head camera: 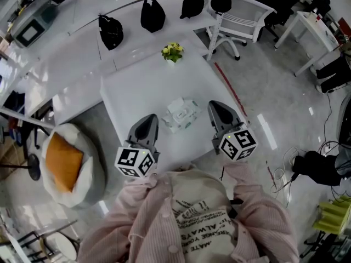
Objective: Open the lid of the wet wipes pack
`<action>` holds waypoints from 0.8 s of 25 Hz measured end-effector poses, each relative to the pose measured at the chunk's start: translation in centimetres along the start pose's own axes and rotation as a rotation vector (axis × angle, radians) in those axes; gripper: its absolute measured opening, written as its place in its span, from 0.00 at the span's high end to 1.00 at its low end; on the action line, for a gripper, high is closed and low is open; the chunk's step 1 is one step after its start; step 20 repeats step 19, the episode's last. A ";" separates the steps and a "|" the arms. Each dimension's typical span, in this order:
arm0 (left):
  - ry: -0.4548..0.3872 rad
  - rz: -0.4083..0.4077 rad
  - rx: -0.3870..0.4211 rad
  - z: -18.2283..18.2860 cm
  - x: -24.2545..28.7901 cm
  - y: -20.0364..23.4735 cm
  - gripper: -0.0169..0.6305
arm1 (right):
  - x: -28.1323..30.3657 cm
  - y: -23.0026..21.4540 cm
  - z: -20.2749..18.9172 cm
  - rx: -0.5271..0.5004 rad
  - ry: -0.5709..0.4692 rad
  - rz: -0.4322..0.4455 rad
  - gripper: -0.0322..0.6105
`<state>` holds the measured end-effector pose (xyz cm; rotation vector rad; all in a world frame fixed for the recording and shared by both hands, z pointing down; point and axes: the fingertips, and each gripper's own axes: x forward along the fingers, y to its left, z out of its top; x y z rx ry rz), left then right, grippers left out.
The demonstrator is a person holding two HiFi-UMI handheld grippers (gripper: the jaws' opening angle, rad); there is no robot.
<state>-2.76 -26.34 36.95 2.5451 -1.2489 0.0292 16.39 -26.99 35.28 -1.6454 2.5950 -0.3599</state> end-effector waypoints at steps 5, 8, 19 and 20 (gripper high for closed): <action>0.005 0.009 0.007 0.0 0.0 0.2 0.97 | -0.2 -0.2 0.2 -0.006 -0.012 -0.020 0.95; 0.005 0.018 0.007 0.1 -0.1 0.5 0.97 | -0.4 -0.3 0.3 -0.008 -0.015 -0.031 0.95; 0.009 0.043 -0.021 -0.4 -0.3 1.7 0.97 | -0.2 -0.4 0.0 -0.015 -0.013 -0.046 0.95; 0.009 0.043 -0.021 -0.4 -0.3 1.7 0.97 | -0.2 -0.4 0.0 -0.015 -0.013 -0.046 0.95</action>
